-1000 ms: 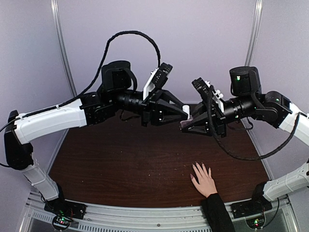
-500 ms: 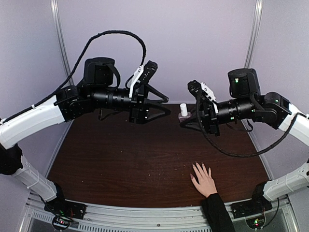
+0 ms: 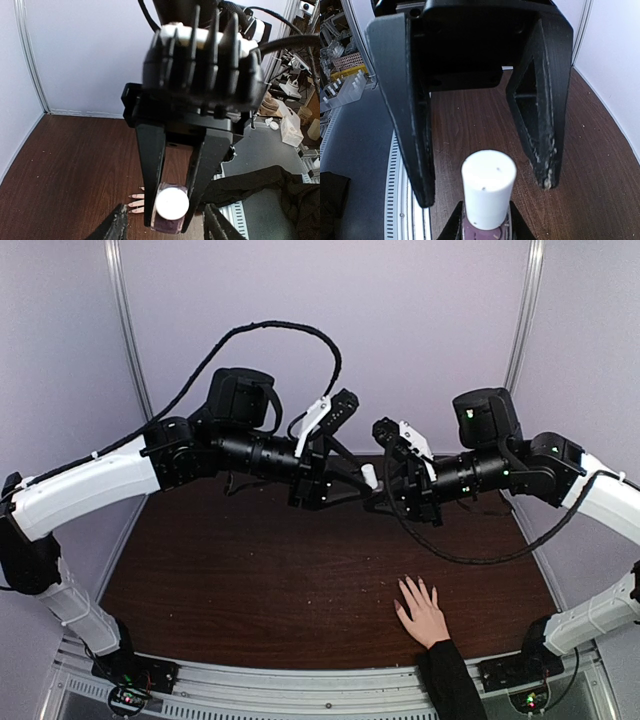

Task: Paint the nails
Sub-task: Pass from the right arm to the left

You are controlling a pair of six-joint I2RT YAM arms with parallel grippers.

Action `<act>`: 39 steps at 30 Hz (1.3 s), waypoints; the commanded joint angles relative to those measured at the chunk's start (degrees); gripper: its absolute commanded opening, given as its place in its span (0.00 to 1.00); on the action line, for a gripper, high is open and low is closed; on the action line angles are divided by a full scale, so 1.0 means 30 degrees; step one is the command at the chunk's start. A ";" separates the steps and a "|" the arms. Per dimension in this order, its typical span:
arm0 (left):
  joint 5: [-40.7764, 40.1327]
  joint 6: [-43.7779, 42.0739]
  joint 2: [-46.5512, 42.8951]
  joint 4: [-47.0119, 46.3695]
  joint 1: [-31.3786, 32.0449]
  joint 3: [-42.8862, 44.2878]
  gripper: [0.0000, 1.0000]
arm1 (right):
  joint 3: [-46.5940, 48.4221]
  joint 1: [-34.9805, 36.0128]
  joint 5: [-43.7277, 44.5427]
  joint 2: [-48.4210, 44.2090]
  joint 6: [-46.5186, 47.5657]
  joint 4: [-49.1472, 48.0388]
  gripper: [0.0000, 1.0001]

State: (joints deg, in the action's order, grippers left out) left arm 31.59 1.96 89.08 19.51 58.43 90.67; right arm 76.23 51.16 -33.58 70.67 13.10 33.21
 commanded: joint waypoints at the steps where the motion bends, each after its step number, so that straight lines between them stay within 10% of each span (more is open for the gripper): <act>1: 0.0343 0.0166 0.0411 -0.0520 0.0143 0.0674 0.50 | -0.0182 0.0197 -0.0362 0.0080 -0.0312 -0.0641 0.00; 23: 0.0658 0.0259 0.0463 -0.0466 0.0203 0.0564 0.06 | -0.0836 0.0350 0.0156 -0.0209 -0.0429 -0.1291 0.02; 32: 0.0192 0.0991 -0.0022 -0.1064 -0.0421 -0.0087 0.00 | -0.2253 0.0208 0.0873 -0.0900 -0.1093 -0.2722 0.61; 39: -0.1340 0.1346 -0.0511 -0.2073 -0.1471 -0.1273 0.00 | -0.3534 -0.0419 0.1359 -0.1623 -0.1629 -0.3400 0.84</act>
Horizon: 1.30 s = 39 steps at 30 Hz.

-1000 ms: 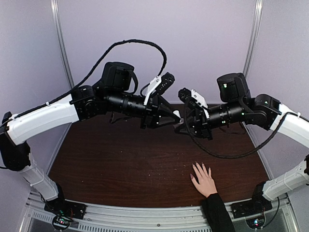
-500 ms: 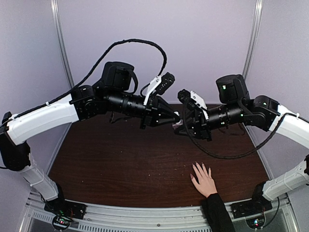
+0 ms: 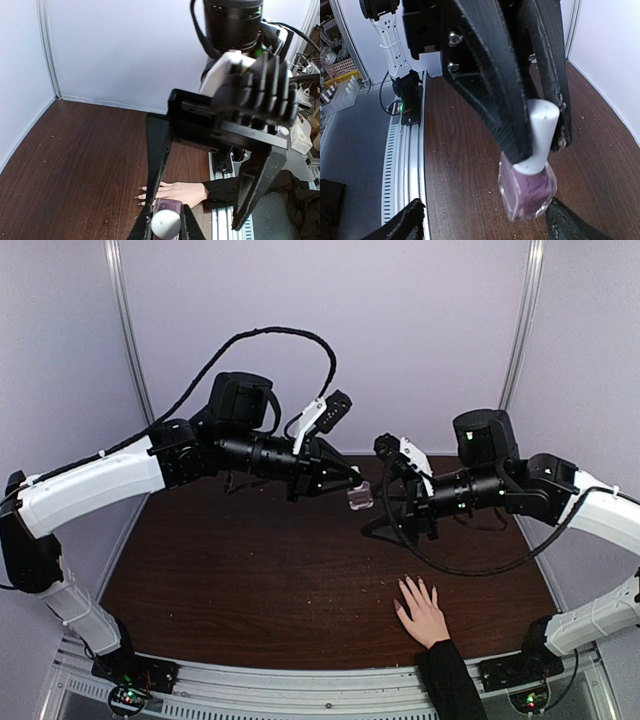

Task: Paint the nails
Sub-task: Pass from the right arm to the left, then put down the nail polish bottle at the center of the board.

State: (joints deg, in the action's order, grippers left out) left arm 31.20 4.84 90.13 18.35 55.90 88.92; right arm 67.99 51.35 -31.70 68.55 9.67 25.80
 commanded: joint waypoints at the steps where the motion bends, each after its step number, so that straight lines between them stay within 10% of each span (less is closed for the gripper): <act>1: -0.1872 0.0343 -0.0961 -0.1846 -0.0745 -0.1022 0.00 | -0.1042 -0.0752 0.0827 -0.1114 -0.0640 -0.1087 0.86; 15: -0.9477 0.1049 -0.0698 -0.7159 -0.1769 -0.7022 0.03 | -0.3549 -0.2577 0.1758 -0.3793 -0.1960 -0.2103 1.00; 39: -1.0057 0.4804 0.4968 -1.5798 -0.3728 -1.2172 0.00 | -0.4072 -0.2784 0.1624 -0.4043 -0.1935 -0.2009 1.00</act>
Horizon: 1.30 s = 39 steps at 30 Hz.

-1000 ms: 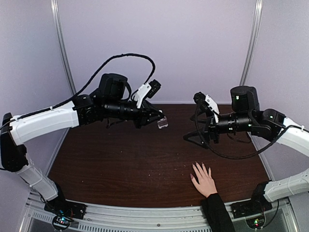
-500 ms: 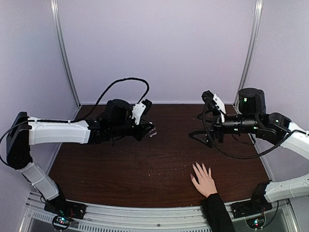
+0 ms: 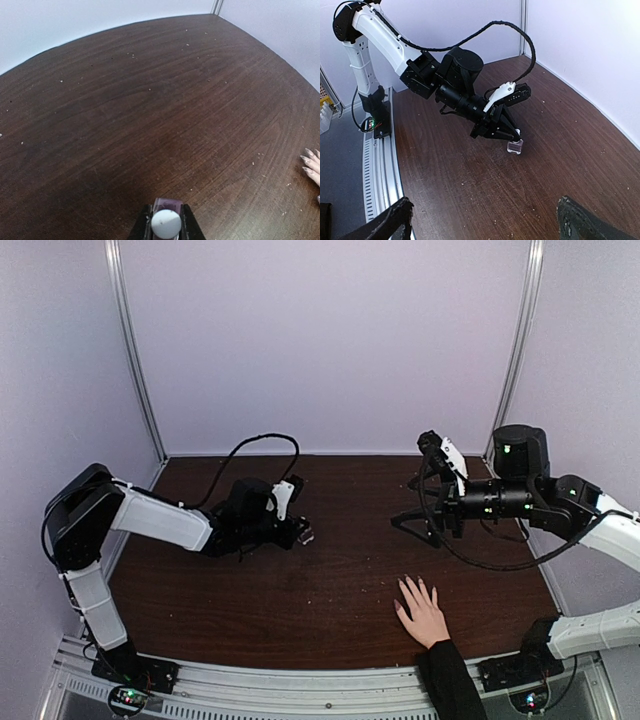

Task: Paint the nails
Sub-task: Put down the nail polish bottle at the center of the board.

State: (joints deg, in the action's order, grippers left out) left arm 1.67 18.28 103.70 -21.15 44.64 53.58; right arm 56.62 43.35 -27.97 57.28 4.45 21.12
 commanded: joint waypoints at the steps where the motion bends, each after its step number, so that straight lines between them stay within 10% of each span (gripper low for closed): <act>1: -0.0254 0.0307 0.0546 -0.2808 0.0016 -0.0487 0.00 | -0.0297 -0.0120 0.0358 -0.0265 -0.0194 -0.0472 1.00; 25: -0.0024 -0.0245 0.2140 -0.3243 0.0030 -0.0693 0.05 | -0.0212 -0.0167 0.0246 0.0068 -0.0076 -0.0578 1.00; 39: 0.0742 -0.0381 0.0737 -0.0751 0.0031 0.0089 0.48 | -0.0193 -0.0199 0.0500 -0.0048 -0.0032 -0.0554 1.00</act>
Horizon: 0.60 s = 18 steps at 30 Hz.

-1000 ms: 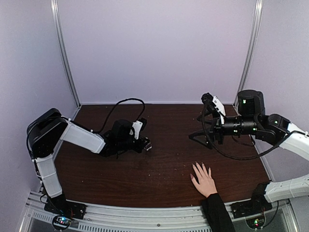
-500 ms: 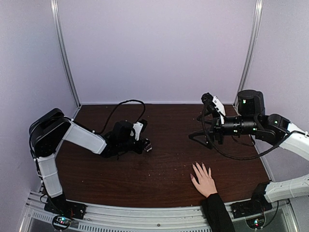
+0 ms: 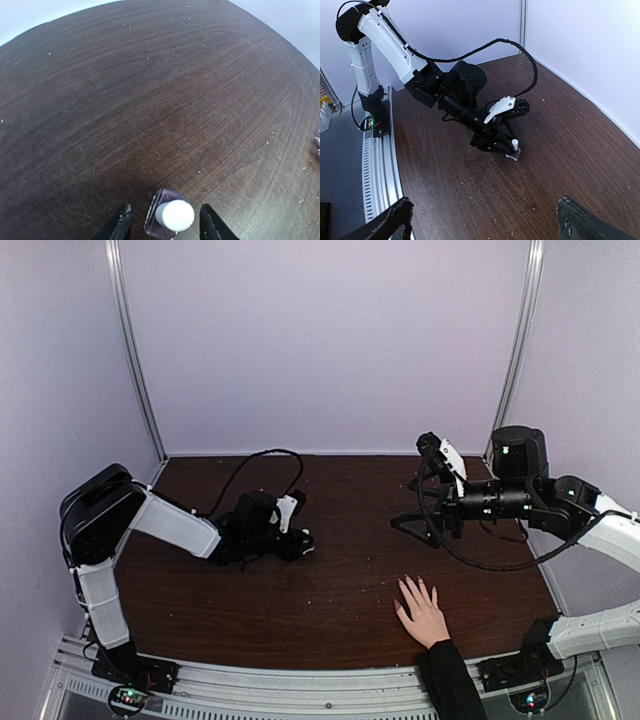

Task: Paint the nails
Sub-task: Put down the nail polish bottle at the center of the board, then reset both arms

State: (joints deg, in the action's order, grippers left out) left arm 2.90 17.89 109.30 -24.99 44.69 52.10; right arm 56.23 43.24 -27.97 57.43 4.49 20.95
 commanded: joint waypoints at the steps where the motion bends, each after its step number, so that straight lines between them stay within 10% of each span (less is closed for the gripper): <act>1: 0.0354 -0.0360 -0.1345 0.0933 0.0017 0.0717 0.52 | -0.0100 -0.0182 0.0540 -0.0126 -0.0074 -0.0558 1.00; 8: 0.0212 -0.1162 -0.2653 0.6294 0.0017 0.3543 0.91 | -0.0121 -0.0639 0.0676 0.0193 -0.0532 -0.1184 1.00; 18: 0.0367 -0.0401 -0.4406 1.2378 -0.0911 0.7731 0.98 | 0.0089 -0.2775 0.0183 0.1669 -0.2490 -0.3923 1.00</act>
State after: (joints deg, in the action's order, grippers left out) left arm 3.64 15.11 99.42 3.22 44.27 71.05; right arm 56.23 38.04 -27.38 60.71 1.23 14.55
